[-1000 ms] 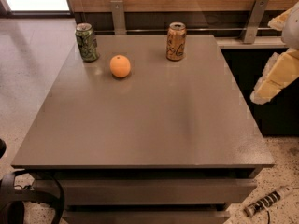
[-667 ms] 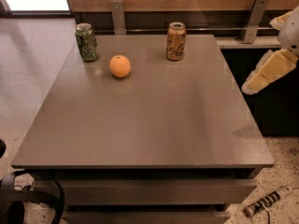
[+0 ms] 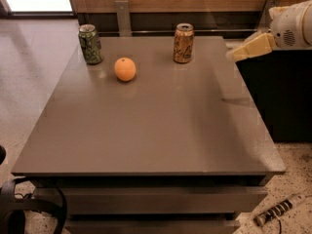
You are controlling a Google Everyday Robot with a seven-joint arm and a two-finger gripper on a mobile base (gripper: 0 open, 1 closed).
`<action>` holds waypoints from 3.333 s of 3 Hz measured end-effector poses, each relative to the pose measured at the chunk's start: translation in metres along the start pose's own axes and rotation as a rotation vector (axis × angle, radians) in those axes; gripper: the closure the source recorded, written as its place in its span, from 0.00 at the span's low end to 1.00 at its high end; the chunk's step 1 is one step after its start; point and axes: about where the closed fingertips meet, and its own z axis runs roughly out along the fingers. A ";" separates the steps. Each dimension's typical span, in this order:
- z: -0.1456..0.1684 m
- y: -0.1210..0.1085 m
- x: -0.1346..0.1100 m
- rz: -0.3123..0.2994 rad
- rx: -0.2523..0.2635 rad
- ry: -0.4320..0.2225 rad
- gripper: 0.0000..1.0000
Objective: Knock orange can over
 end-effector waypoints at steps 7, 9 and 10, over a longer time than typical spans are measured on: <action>0.172 -0.018 -0.033 0.130 -0.172 -0.301 0.00; 0.200 0.006 -0.029 0.274 -0.236 -0.335 0.00; 0.216 0.021 -0.031 0.318 -0.265 -0.352 0.00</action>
Offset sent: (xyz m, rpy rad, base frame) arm 0.0270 0.0096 -0.0008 0.0710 -0.0111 0.0075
